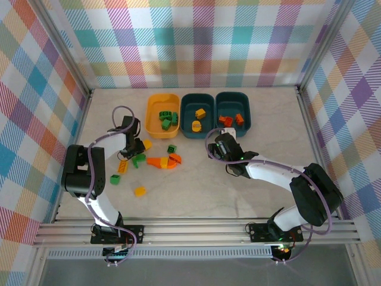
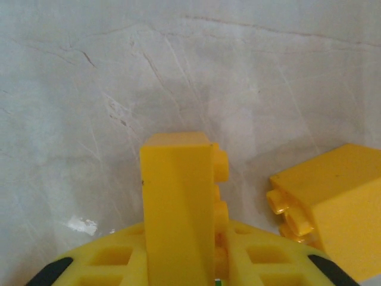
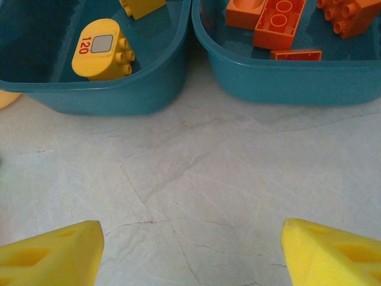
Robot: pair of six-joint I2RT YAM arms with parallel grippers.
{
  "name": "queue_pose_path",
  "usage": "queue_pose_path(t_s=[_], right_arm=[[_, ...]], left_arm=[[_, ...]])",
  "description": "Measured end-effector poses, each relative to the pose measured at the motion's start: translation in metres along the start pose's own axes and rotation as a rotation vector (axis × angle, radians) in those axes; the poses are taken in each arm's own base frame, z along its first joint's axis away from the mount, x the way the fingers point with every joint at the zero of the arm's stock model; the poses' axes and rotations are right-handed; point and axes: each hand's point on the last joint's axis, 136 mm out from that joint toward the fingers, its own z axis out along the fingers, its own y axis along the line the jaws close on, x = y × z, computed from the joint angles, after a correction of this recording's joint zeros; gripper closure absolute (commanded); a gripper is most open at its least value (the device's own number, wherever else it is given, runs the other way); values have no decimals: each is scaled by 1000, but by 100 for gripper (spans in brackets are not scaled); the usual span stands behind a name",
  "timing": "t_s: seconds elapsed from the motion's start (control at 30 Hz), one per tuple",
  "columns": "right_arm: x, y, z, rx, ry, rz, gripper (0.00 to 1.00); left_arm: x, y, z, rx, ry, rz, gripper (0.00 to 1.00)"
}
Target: Sort the legos into containers by color
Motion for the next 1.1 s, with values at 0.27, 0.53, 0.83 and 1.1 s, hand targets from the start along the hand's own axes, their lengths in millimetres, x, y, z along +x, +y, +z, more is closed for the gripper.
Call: queue_pose_path(t_s=[0.27, 0.53, 0.83, 1.1], right_arm=[[2, -4, 0, 17, 8, 23, 17], [5, -57, 15, 48, 87, 313, 5], [14, -55, 11, 12, 115, 386, 0], [9, -53, 7, -10, 92, 399, 0]], left_arm=[[-35, -40, -73, 78, -154, 56, 82], [-44, -223, -151, 353, -279, 309, 86], [2, -338, -67, 409, -124, 489, 87], [3, -351, -47, 385, -97, 492, 39]])
